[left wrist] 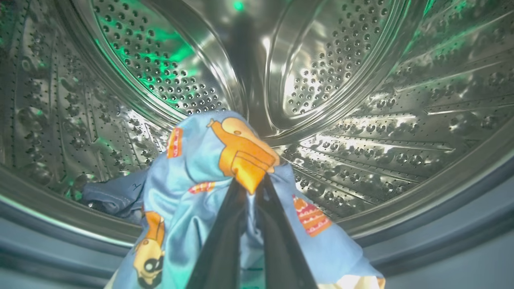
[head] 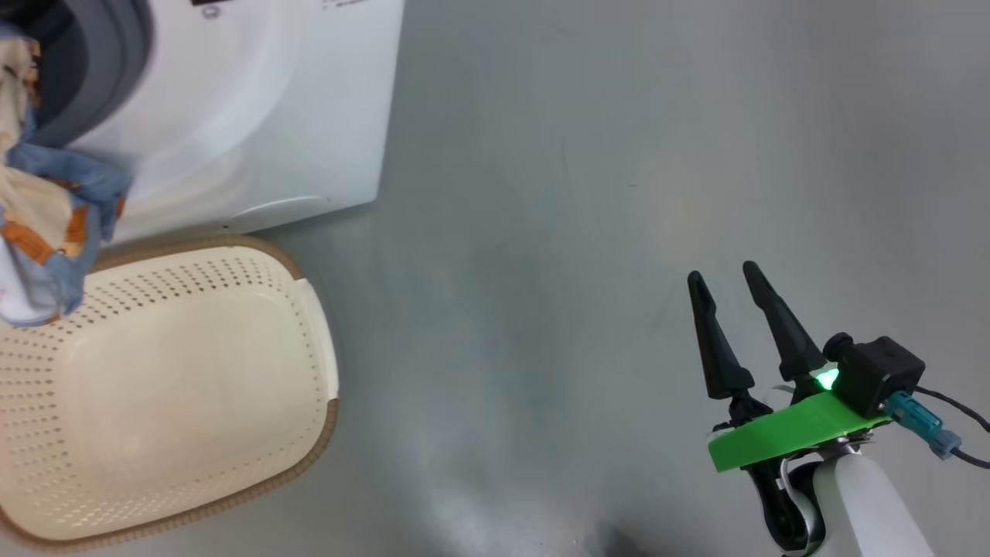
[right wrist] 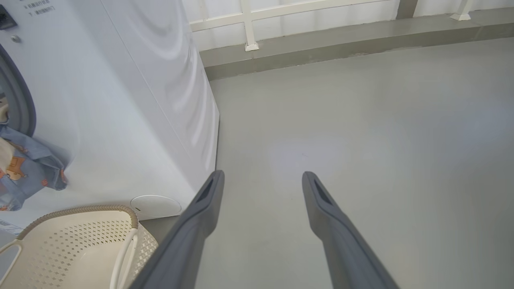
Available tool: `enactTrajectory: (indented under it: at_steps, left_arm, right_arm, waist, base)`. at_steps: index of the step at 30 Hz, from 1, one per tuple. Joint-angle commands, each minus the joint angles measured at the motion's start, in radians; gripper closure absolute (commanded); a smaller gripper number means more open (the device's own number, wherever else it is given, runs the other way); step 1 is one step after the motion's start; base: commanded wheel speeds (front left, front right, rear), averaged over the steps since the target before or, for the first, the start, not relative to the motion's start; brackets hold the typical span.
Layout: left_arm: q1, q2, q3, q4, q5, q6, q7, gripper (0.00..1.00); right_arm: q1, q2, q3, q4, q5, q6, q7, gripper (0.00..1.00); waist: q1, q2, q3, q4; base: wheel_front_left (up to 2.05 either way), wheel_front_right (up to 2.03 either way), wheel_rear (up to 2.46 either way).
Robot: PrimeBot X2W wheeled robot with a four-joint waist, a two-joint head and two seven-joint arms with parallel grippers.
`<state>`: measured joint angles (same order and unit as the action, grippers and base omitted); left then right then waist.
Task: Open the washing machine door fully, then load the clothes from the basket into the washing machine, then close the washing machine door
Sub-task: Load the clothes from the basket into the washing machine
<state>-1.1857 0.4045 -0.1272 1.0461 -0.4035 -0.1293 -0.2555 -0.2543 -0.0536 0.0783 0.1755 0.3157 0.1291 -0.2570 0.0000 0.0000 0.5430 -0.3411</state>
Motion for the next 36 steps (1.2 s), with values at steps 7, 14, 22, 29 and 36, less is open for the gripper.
enactTrajectory:
  at_steps: [7, 14, 22, 29, 36]
  left_arm:
    - [-0.099, 0.096, -0.008, 0.033, 0.023, -0.001, -0.006, 1.0]
    - [-0.144, 0.131, 0.057, -0.168, 0.068, 0.03, -0.006, 1.0]
    - [-0.083, 0.108, 0.152, -0.342, 0.145, 0.033, -0.006, 1.0]
    - [-0.059, 0.087, 0.159, -0.193, 0.16, 0.017, -0.006, 0.0]
    - [-0.067, 0.072, 0.173, -0.128, 0.154, 0.008, -0.006, 0.0]
  right_arm:
    - [-0.022, 0.002, 0.037, -0.028, 0.015, 0.002, -0.005, 0.0]
    - [-0.027, 0.003, 0.041, -0.036, 0.033, 0.002, -0.005, 0.0]
    - [-0.049, 0.003, 0.051, -0.038, 0.047, 0.002, -0.005, 0.0]
    - [-0.048, 0.003, 0.057, -0.036, 0.047, 0.002, -0.005, 0.0]
    - [-0.053, 0.003, 0.053, -0.033, 0.038, 0.002, -0.005, 0.0]
  waist:
    - [0.0, 0.0, 0.05, -0.048]
    - [0.0, 0.0, 0.081, -0.06]
    - [0.0, 0.0, 0.098, -0.06]
    - [0.0, 0.0, 0.088, -0.052]
    - [0.0, 0.0, 0.074, -0.04]
  base:
    - [0.0, 0.0, 0.0]
    - [0.0, 0.0, 0.0]
    - [0.0, 0.0, 0.0]
    - [0.0, 0.0, 0.0]
    - [0.0, 0.0, 0.0]
